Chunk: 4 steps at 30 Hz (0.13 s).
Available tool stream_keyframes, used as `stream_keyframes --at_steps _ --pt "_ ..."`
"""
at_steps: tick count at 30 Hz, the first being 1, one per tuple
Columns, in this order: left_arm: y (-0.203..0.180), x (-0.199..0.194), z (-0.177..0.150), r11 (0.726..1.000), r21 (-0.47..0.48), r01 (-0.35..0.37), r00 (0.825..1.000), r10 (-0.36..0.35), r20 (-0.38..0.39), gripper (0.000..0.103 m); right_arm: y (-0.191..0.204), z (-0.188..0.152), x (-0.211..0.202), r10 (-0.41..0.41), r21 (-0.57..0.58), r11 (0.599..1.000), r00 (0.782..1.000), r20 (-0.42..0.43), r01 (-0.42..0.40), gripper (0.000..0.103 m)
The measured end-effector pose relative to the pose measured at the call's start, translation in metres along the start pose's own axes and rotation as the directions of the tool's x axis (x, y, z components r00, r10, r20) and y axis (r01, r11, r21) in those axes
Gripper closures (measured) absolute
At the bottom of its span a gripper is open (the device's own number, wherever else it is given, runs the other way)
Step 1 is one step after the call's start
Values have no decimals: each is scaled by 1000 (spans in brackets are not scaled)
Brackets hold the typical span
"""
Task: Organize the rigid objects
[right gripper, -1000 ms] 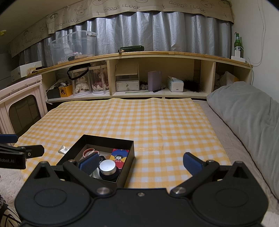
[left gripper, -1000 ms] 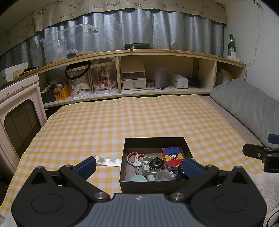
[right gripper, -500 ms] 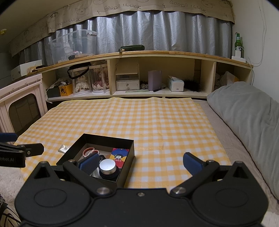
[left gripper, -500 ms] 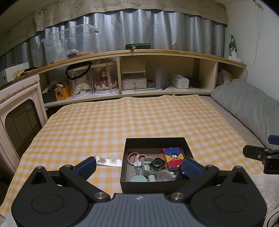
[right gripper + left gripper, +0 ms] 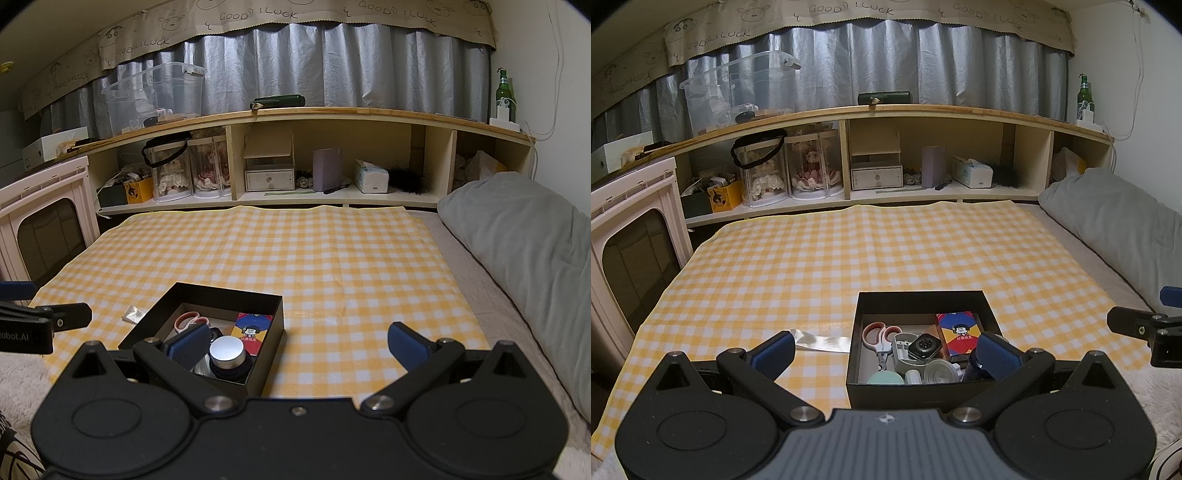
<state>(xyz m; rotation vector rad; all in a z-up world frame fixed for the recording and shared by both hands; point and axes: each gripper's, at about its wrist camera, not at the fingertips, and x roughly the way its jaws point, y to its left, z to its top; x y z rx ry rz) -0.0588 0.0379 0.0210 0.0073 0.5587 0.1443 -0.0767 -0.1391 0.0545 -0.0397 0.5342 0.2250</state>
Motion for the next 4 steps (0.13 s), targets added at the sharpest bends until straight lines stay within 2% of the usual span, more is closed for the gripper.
stream_keyframes --at_steps 4 --pt "1 0 0 1000 1 0 1000 0 -1 0 0 0 0 1 -1 1000 1000 0 -1 0"
